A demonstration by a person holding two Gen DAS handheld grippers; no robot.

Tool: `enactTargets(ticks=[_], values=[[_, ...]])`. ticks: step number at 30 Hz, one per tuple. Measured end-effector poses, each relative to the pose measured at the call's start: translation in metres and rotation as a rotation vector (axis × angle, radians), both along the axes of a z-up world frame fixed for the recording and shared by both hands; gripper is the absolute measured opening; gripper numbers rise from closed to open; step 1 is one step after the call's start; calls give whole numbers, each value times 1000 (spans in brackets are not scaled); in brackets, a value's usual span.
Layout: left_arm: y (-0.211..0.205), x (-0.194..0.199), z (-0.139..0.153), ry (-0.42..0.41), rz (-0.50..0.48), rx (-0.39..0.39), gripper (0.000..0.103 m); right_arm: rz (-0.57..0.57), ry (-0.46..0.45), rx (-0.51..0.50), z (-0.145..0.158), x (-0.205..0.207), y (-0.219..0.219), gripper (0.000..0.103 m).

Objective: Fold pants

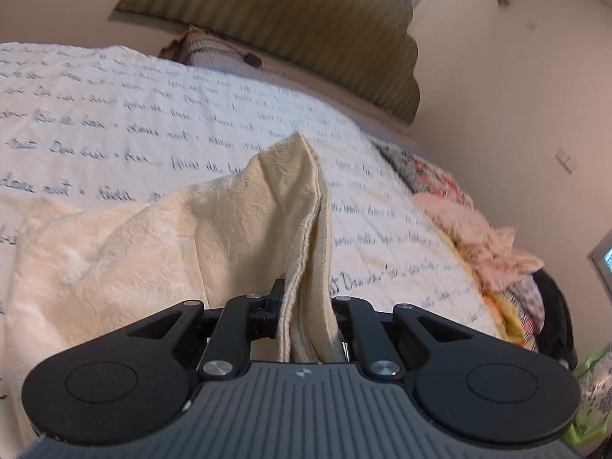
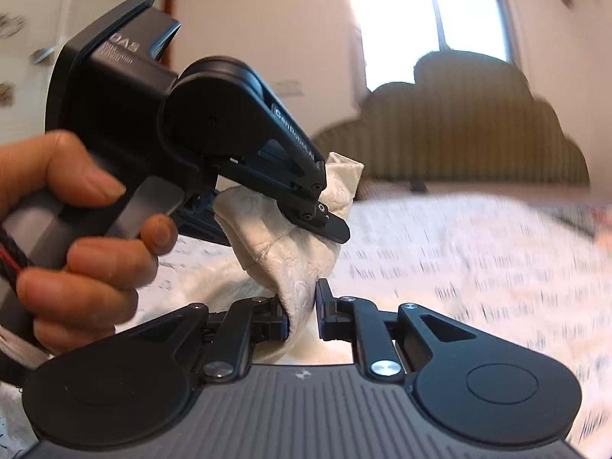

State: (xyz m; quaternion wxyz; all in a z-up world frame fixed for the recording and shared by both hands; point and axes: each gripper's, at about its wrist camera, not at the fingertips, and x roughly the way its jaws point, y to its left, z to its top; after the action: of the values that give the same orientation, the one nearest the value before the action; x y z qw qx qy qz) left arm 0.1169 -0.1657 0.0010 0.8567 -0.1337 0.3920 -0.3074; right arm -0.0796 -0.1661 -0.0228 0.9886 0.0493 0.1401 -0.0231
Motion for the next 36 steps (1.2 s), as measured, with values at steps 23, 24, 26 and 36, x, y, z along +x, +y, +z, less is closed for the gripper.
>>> enactTargets(ticks=[23,24,26,36], values=[[30,17,-1,2,-17,21,74,-95,131,866,-63,-10,-87,15],[38,19,0,-17,12,58,76,-93,158,901,-65,-9,-93,15],[52,22,-3,-57,70,121,76,-79,166,890,-57,-15,-100,17],[67,38,-21,-196,234,418,79,-71,118,174,20,46,-103,64]])
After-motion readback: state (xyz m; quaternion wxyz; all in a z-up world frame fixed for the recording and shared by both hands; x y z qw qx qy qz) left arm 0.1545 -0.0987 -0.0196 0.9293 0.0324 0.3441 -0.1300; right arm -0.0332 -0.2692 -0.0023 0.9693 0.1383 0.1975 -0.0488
